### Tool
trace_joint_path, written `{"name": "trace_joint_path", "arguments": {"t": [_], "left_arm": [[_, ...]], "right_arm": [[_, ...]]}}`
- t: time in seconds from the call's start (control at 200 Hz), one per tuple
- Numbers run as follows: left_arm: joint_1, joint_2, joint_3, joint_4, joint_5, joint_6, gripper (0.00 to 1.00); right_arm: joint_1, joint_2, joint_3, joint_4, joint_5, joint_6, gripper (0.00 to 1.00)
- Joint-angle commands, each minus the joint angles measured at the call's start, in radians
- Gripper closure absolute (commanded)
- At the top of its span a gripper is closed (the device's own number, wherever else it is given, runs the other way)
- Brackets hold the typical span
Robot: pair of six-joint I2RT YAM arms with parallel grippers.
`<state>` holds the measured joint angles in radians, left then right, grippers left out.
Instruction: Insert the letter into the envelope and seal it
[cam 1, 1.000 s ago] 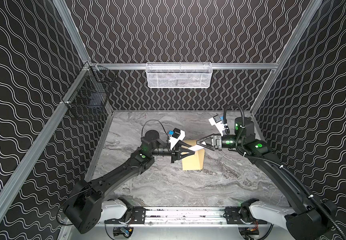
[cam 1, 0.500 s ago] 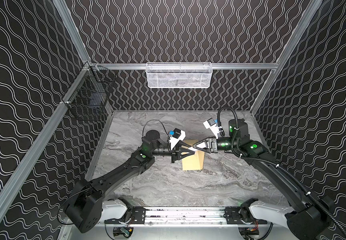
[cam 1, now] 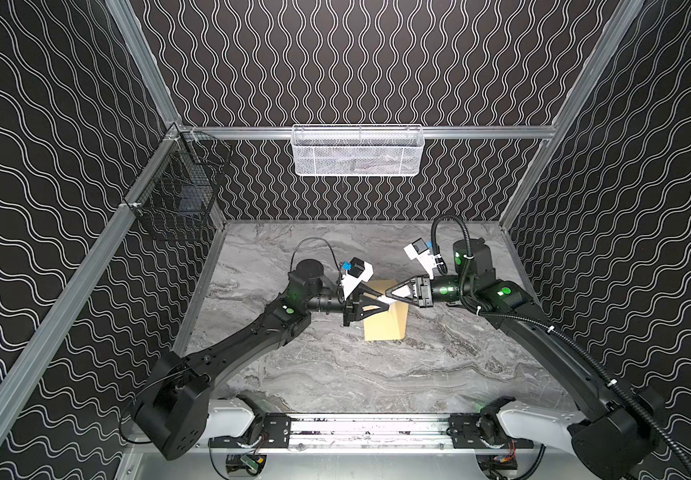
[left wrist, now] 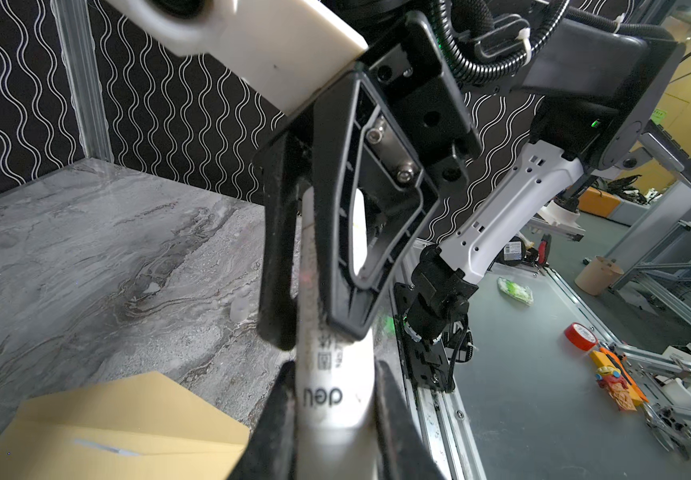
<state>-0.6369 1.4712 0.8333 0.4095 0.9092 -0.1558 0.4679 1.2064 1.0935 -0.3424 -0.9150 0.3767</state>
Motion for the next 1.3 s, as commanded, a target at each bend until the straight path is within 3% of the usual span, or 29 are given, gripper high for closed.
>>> {"name": "trace_joint_path", "arguments": {"t": [0.0, 0.03, 0.075, 0.165, 0.225, 0.38, 0.475, 0.561, 0.626, 0.696, 0.806, 0.931, 1.186, 1.296], "left_arm": [[0.003, -0.001, -0.013, 0.031, -0.087, 0.002, 0.67], [0.005, -0.009, -0.027, 0.040, -0.118, -0.008, 0.57], [0.010, -0.026, -0.056, 0.045, -0.187, -0.014, 0.49], [0.028, -0.071, -0.120, 0.020, -0.325, -0.014, 0.48], [0.041, -0.109, -0.189, 0.037, -0.401, -0.034, 0.39], [0.040, -0.194, -0.279, -0.022, -0.543, -0.070, 0.38], [-0.013, -0.209, -0.269, -0.119, -0.599, -0.113, 0.46], [-0.101, -0.168, -0.225, -0.226, -0.703, -0.166, 0.63], [-0.130, -0.109, -0.203, -0.279, -0.752, -0.271, 0.79], [-0.159, -0.061, -0.232, -0.209, -0.766, -0.383, 0.81], [-0.212, 0.021, -0.244, -0.131, -0.814, -0.540, 0.93], [-0.246, 0.113, -0.215, -0.068, -0.801, -0.625, 1.00], [-0.282, 0.231, -0.183, -0.078, -0.849, -0.727, 1.00], [-0.290, 0.258, -0.158, -0.164, -0.913, -0.758, 1.00]], "right_arm": [[0.003, 0.002, 0.042, -0.051, 0.040, -0.014, 1.00], [0.004, 0.007, 0.062, -0.079, 0.089, -0.025, 1.00], [0.004, 0.025, 0.103, -0.141, 0.188, -0.045, 1.00], [0.003, 0.082, 0.187, -0.261, 0.437, -0.075, 1.00], [0.000, 0.138, 0.229, -0.310, 0.571, -0.094, 1.00], [-0.007, 0.309, 0.311, -0.319, 0.755, -0.117, 1.00], [-0.006, 0.415, 0.368, -0.302, 0.815, -0.121, 1.00], [-0.007, 0.512, 0.428, -0.300, 0.850, -0.130, 1.00], [-0.002, 0.581, 0.475, -0.312, 0.870, -0.138, 1.00], [0.002, 0.645, 0.515, -0.325, 0.888, -0.141, 1.00], [0.015, 0.719, 0.534, -0.323, 0.900, -0.136, 1.00], [0.041, 0.751, 0.520, -0.311, 0.910, -0.139, 1.00], [0.048, 0.775, 0.491, -0.290, 0.953, -0.130, 1.00], [0.049, 0.794, 0.500, -0.293, 0.977, -0.126, 1.00]]}}
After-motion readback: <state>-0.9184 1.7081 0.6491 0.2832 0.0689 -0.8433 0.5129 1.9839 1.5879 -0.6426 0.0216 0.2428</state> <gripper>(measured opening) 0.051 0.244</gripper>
